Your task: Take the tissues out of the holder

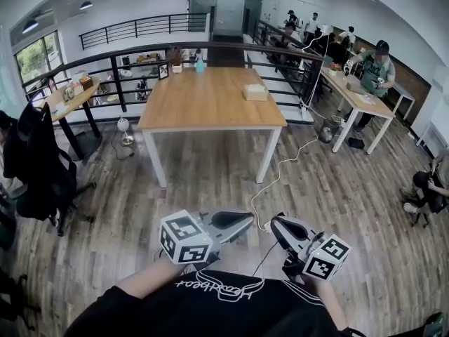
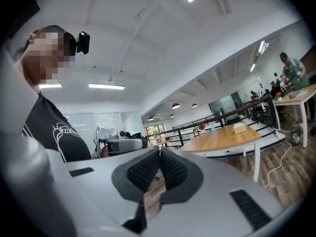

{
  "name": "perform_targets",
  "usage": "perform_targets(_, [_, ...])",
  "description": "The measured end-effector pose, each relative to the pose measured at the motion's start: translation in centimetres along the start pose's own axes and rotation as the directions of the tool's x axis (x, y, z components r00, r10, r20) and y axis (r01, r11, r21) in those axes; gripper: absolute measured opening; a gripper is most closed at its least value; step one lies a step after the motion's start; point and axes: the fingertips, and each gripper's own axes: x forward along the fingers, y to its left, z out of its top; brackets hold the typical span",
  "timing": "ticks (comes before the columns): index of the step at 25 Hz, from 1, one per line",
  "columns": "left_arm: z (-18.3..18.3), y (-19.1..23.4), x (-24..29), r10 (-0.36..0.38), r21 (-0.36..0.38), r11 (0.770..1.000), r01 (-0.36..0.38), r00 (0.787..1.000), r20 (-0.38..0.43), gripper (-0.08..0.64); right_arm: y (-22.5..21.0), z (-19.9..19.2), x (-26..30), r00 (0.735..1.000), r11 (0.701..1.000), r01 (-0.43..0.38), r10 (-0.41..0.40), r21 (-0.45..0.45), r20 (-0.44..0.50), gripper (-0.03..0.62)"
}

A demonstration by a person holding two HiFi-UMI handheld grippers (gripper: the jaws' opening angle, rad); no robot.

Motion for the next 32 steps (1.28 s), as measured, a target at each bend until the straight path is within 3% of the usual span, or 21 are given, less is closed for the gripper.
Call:
perform_targets(11, [-1.4,-0.2,2.5,-0.02,-0.014,1.0,0.02,1.0,-0.017,0.014,-2.5,-0.6,-2.3,0.998,0.998,0.053,-0.054,0.035,0.039,0.018])
perform_targets(20, [-1.4,2.4,3.2,0.003,-0.044,0.999,-0.005,0.999,-0.034,0.014,-4.5,-1.5,-0.4,1.0,0.996,0.006,-0.006,0.092,0.001,0.018])
perform_targets(25, [-1.6,5.6,4.3,0.005,-0.063,0.998,-0.007,0.999,-0.038,0.014,-7.2,-1.0,1.5,1.0,0.995,0.0,0.0,0.101,-0.002,0.018])
perform_targets(32, [-1.3,13.6,6.5,0.019,-0.116,0.993,-0.024,0.999,-0.043,0.014,-13.4,-1.4,6.5,0.999,0.988,0.005,0.0,0.153,-0.034,0.018])
